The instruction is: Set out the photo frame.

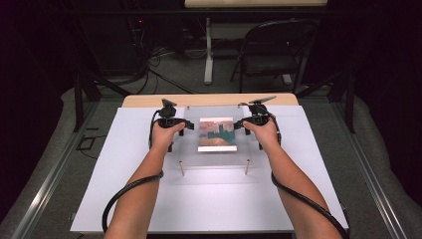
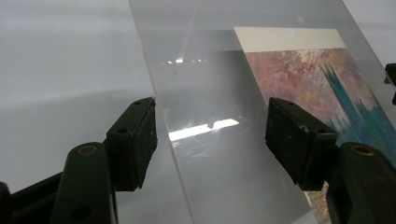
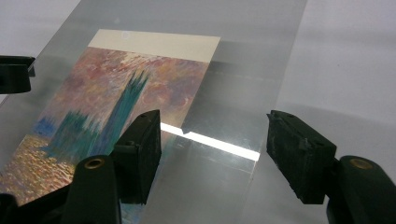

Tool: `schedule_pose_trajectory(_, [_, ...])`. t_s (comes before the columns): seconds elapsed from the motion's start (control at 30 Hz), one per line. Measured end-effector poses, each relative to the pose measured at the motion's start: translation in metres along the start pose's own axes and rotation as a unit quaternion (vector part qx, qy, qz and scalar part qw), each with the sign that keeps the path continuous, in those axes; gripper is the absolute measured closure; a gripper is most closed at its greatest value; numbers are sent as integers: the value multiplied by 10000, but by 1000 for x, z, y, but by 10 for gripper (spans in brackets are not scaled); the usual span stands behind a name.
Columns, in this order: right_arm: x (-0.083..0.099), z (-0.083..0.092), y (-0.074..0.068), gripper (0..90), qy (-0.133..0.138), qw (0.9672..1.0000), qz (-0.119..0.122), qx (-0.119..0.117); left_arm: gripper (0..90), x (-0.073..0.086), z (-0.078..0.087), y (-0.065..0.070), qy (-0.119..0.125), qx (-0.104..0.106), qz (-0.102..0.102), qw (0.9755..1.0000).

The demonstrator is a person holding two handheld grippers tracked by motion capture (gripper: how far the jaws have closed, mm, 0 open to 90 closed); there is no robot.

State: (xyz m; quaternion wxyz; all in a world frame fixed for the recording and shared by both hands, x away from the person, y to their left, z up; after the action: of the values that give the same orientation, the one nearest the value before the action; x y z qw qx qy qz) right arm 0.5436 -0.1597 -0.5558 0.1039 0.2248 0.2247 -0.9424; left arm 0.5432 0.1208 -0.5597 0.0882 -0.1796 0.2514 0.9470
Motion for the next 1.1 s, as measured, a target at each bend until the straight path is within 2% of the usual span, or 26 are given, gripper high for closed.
schedule_pose_trajectory(0.1, [1,0,1,357,-21,10000,-33,-36,342,0,-2,1,-62,-55,37,10000])
schedule_pose_trajectory(0.37, [3,-3,3,358,-152,9998,-124,-95,343,0,-6,0,-159,-9,57,9999])
schedule_pose_trajectory(0.57, [4,-7,5,352,-150,9995,-168,-215,345,1,-6,0,-139,11,86,9999])
schedule_pose_trajectory(0.97, [3,-7,5,369,-173,9992,-271,-240,414,0,-4,-4,-38,80,212,9997])
schedule_pose_trajectory(1.1, [3,-7,6,373,-169,9991,-300,-263,419,0,-3,-4,-71,81,192,9998])
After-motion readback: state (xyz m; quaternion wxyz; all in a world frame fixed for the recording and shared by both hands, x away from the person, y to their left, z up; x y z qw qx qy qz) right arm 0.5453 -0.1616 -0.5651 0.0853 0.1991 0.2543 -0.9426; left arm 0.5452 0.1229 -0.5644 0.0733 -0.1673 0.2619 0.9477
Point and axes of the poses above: each handheld gripper's, and its own axes: z roughly backward along the jaws, x roughly out of its underside, y roughly to its right, the point moved 5 cm from there along -z, roughly forward along the jaws, and after that the axes turned 5 degrees about -y, right-handed, at the moved point
